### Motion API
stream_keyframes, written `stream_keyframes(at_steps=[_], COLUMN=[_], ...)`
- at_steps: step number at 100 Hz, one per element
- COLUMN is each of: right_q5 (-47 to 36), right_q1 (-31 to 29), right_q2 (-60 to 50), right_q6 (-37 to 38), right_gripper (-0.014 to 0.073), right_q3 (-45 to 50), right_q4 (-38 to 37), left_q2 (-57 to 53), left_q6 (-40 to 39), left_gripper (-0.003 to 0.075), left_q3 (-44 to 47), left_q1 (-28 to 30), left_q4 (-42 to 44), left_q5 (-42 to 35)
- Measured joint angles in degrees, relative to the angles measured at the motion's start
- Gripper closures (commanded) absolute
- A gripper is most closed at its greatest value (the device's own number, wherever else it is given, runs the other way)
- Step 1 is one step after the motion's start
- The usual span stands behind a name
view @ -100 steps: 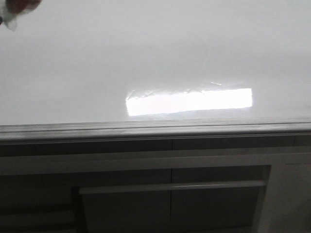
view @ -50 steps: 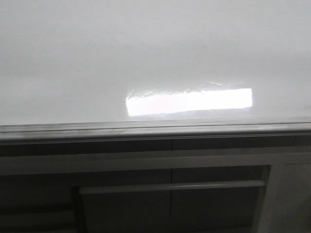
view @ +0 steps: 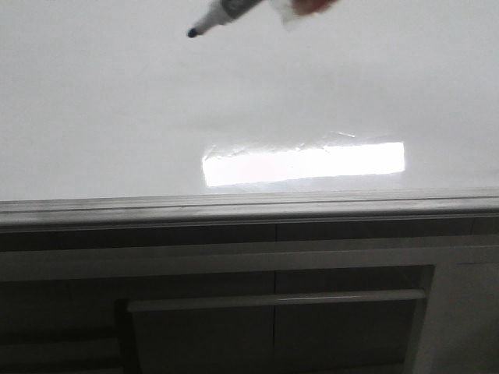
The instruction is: Write number 0 on whiteboard
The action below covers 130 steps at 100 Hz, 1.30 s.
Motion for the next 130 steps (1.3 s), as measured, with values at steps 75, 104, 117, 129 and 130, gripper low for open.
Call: stream_keyframes(at_steps=[75,104,117,129,130], right_q5=[-14.8,-13.7,-13.6,-14.0,-14.0], right_q1=[-6.4,-7.4,-9.4,-11.6,-11.8], right_q2=[9.3,15.7,16.2,16.2,16.2], right_q6=[0.1,0.1,0.1,0.1,0.1], right_gripper=[0.0648,0.0648,0.0648,0.0648,0.0648], right_q3=[0.4,-4.8,-5.0,-5.0,-5.0], right_q4=[3.4,3.5,3.5,3.5,3.5], left_q2=[-8.5,-8.5,-8.5,-8.5,-8.5], left_q6=[-18.9,-30.1,-30.6,-30.7,-30.7], left_gripper=[0.074,0.074,0.074,0.074,0.074], left_q3=[12.5,12.5,12.5,12.5,12.5], left_q1=[0.4,5.7,6.4,6.4,6.4], left_q4=[11.6,18.3,18.3,18.3,18.3], left_q5=[-12.8,-6.8,-6.3,-6.1,-6.1])
